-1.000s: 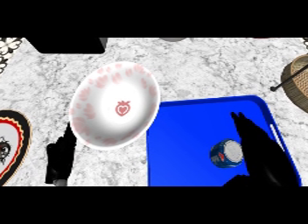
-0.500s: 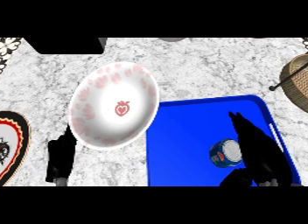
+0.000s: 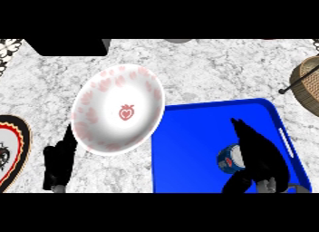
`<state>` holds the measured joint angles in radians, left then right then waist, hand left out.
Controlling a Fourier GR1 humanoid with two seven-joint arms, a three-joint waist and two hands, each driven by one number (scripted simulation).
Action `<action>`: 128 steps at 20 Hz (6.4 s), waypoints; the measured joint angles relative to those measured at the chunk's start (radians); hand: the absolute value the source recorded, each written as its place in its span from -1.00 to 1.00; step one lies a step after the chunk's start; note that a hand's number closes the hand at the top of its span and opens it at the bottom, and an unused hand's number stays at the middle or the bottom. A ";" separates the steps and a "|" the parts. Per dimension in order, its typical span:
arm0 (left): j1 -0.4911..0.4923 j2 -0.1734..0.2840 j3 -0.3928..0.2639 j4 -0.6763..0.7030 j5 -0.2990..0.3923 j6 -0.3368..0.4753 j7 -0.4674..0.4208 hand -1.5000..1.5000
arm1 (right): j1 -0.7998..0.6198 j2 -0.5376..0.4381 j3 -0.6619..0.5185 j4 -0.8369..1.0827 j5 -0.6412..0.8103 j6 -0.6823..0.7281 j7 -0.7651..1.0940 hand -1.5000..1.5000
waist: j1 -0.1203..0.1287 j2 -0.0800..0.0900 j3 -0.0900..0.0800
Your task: Pick the can from the tray and place it in the tiered basket
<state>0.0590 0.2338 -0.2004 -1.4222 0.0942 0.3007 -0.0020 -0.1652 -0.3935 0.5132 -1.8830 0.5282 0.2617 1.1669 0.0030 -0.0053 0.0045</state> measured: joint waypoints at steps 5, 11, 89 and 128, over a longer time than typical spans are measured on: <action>-0.002 -0.018 -0.002 0.013 -0.021 0.012 -0.019 0.00 | 0.019 0.013 -0.030 0.050 -0.001 0.015 -0.036 -1.00 | -0.002 0.001 0.001; 0.004 -0.030 0.001 0.007 -0.041 0.020 -0.017 0.00 | 0.044 0.038 -0.051 0.100 0.036 0.020 -0.076 1.00 | -0.002 -0.001 0.000; -0.004 -0.095 0.066 0.000 -0.114 -0.076 -0.008 0.00 | -0.470 -0.620 -0.773 1.015 -0.120 -0.204 -0.859 1.00 | 0.032 0.008 0.001; 0.072 -0.097 0.126 -0.041 -0.111 -0.068 -0.004 0.00 | -0.124 -0.948 -1.542 1.536 -0.622 -0.145 -1.190 -1.00 | -0.060 -0.009 0.001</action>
<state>0.1308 0.1373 -0.0749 -1.4633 -0.0164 0.2325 -0.0056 -0.2889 -1.3413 -1.0289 -0.3469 -0.0941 0.1165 -0.0232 -0.0565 -0.0142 0.0055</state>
